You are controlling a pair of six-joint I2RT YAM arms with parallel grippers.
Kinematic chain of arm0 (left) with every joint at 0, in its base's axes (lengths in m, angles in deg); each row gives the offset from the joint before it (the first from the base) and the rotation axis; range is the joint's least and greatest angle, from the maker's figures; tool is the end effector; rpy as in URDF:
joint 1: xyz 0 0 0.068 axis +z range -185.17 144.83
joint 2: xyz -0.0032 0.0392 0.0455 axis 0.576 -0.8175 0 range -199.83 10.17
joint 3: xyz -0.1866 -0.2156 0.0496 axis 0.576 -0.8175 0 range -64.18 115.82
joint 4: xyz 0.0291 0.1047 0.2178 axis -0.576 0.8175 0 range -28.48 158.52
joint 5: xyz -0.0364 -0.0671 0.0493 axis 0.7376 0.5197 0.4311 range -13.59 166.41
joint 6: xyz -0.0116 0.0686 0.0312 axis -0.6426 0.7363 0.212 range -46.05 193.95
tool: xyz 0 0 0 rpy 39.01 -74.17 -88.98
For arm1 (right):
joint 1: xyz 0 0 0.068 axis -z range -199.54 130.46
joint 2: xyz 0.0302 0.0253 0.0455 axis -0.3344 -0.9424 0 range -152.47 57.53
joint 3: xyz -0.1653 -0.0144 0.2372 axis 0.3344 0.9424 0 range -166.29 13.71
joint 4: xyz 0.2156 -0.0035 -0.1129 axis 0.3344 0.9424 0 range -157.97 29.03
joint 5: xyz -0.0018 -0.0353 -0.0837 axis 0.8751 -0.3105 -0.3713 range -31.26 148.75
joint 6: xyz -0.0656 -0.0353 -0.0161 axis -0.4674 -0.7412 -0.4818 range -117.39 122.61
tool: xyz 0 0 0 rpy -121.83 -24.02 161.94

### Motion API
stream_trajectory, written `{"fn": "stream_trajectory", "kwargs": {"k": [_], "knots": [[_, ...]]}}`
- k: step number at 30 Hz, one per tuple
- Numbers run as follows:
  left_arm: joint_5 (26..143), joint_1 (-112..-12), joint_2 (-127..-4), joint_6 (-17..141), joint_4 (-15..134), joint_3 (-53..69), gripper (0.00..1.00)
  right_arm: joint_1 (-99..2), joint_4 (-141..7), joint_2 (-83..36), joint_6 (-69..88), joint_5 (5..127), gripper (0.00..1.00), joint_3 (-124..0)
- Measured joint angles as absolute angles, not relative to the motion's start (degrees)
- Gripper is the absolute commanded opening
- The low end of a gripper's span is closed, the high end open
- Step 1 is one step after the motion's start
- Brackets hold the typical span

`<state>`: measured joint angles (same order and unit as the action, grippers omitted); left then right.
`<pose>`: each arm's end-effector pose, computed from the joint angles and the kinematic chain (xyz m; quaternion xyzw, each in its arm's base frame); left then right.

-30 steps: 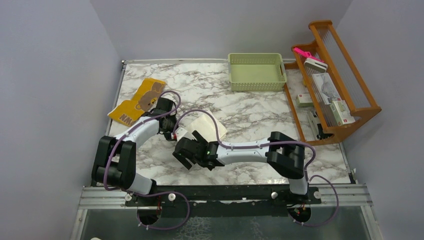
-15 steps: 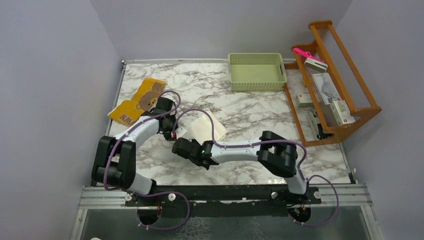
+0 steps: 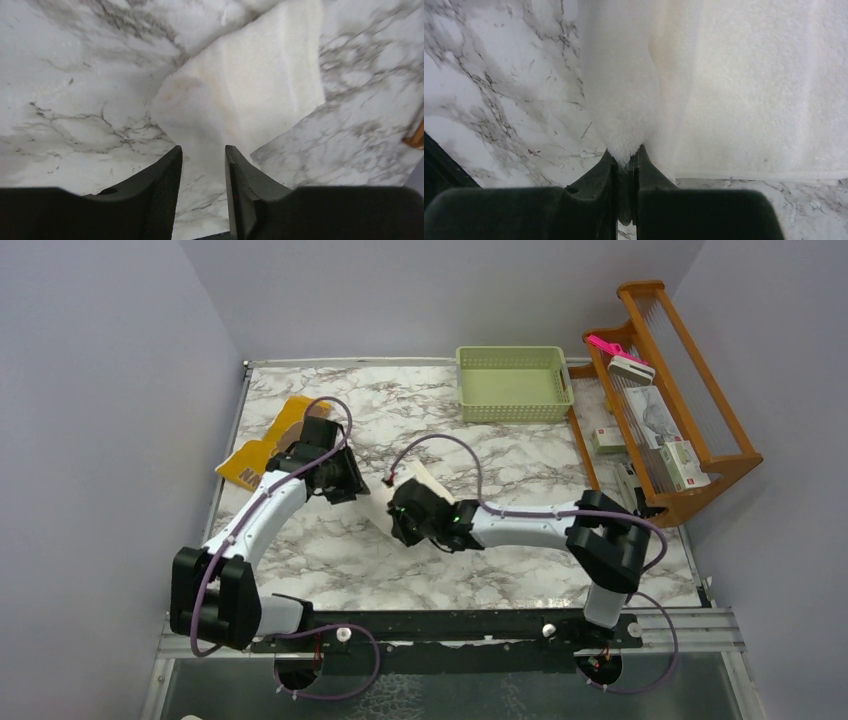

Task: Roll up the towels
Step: Roll the towel at the center of the board.

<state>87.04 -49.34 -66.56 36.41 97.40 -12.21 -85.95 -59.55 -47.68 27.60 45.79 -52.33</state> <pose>0.2421 -0.0734 0.2272 -0.1720 0.9480 -0.1907 0.1881 0.1729 0.3598 0.1878 -0.2895 0.8809 0.1837 0.3262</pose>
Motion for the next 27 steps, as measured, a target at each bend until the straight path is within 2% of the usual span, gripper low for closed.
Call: {"fn": "stream_trajectory", "kwargs": {"k": [4, 9, 15, 21, 23, 25, 27], "knots": [[85.71, -48.88, -61.84, 36.12, 96.86, -6.60, 0.48, -78.26, -66.80, -43.59, 31.17, 57.60, 0.01, -45.43], [86.45, -48.79, -57.31, 35.86, 95.44, -6.23, 0.38, -70.83, -76.75, -44.14, 38.45, 73.27, 0.01, -37.80], [89.47, -50.81, -57.56, 33.35, 91.46, -15.69, 0.35, -66.43, -88.97, -48.93, 47.60, 88.53, 0.01, -35.22], [91.37, -53.98, -62.93, 29.98, 84.86, -18.47, 0.29, -63.42, -97.62, -53.63, 54.49, 96.13, 0.01, -32.60], [91.68, -54.48, -65.45, 29.44, 81.86, -18.44, 0.22, -63.20, -98.74, -54.13, 55.41, 97.20, 0.01, -32.58], [91.83, -54.76, -68.64, 29.22, 79.35, -18.25, 0.09, -63.20, -99.22, -54.17, 55.87, 97.88, 0.01, -32.58], [91.90, -54.81, -71.48, 29.06, 77.64, -17.92, 0.00, -63.20, -99.28, -54.20, 56.06, 98.36, 0.01, -32.60]]}}
